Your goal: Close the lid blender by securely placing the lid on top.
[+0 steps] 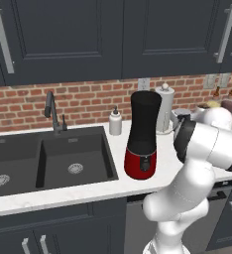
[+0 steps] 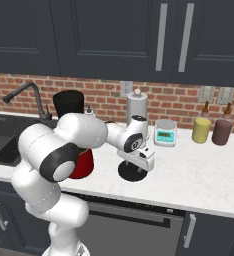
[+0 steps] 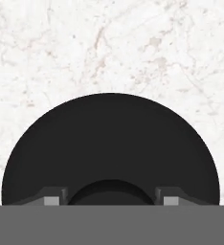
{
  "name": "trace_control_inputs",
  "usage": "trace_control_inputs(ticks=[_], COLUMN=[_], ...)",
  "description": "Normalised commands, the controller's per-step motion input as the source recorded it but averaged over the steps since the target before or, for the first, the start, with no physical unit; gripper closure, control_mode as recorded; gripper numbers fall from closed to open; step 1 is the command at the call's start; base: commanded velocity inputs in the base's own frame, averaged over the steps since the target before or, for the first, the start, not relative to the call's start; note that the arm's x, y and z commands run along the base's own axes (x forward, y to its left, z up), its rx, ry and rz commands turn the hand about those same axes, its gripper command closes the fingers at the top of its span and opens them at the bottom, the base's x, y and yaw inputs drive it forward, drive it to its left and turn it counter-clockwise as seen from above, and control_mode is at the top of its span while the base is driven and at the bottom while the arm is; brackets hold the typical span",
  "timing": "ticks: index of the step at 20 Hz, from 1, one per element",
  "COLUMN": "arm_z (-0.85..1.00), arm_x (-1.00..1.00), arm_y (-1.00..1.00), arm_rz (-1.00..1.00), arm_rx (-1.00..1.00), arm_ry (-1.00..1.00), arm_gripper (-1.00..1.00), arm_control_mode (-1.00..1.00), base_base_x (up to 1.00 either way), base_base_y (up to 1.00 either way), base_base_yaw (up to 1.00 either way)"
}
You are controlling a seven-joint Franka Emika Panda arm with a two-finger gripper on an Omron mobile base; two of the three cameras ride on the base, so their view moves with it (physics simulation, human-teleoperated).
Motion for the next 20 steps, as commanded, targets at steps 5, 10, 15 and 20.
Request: trace_control_inputs(ticks=[5, 10, 15, 20], arm_z=[0.87, 0.99, 1.0, 1.0], arm_x=[0.0, 0.0, 0.0, 0.0], arm_y=[-0.07, -0.07, 0.0, 0.05], arm_rz=[0.0, 0.0, -0.01, 0.0], arm_rx=[0.0, 0.0, 0.0, 0.0], arm_ry=[-0.21, -0.23, -0.21, -0.15], arm_gripper=[1.0, 1.0, 1.0, 1.0], arm_control_mode=[-1.0, -1.0, -1.0, -1.0], base_base_x=[0.0, 0.0, 0.0, 0.0], base_base_y=[0.0, 0.0, 0.0, 0.0], base_base_yaw=[0.0, 0.0, 0.0, 0.0])
